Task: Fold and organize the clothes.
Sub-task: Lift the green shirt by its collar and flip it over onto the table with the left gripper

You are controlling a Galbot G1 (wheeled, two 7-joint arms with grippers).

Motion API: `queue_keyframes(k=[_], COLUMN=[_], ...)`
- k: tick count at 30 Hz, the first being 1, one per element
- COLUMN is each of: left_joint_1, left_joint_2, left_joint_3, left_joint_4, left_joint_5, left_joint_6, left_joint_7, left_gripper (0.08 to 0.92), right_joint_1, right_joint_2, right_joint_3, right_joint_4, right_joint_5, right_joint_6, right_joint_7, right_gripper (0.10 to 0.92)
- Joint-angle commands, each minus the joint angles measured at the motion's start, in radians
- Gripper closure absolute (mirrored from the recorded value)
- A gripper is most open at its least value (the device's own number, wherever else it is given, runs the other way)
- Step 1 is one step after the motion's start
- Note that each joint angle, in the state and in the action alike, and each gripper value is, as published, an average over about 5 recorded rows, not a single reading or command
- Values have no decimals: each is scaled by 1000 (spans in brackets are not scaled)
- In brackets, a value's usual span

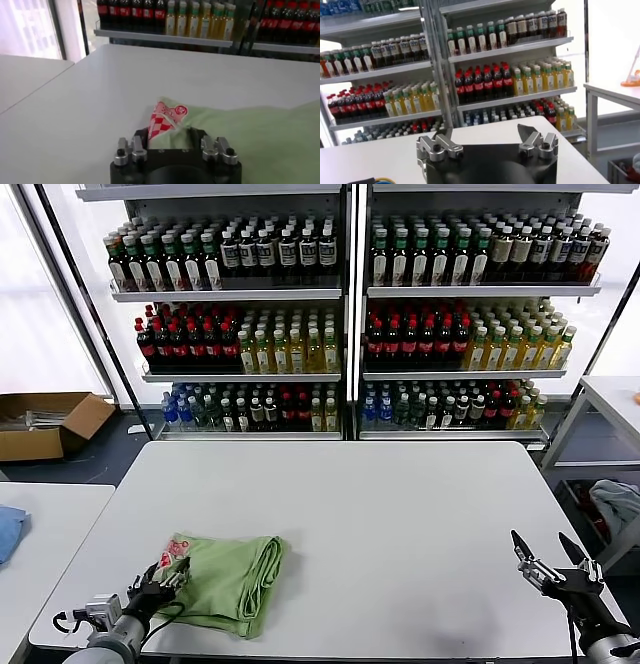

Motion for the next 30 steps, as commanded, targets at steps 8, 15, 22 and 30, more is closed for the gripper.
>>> queue_keyframes(k=[8,15,22,30], left_joint_1=[11,19,30,25], left_joint_2=[-20,9,166,299], left_joint_3=[-52,-244,-528,-629], left_joint_4=[-8,-15,89,98], left_joint_5=[17,-23,-32,-34], left_joint_6=[-67,-82,-99,-74], left_joint_7=[-47,-76,-30,3], left_gripper=[666,839,854,854], right_joint_1=[4,9,16,32], right_joint_2=[3,10,5,9], right_joint_3=[0,-5,-6,-24], right_joint_4=[0,-5,-18,-17], right_joint_5=[0,0,3,1], right_joint_6=[0,3,11,11], right_joint_7=[0,-1,-2,0], right_gripper=[203,203,203,203])
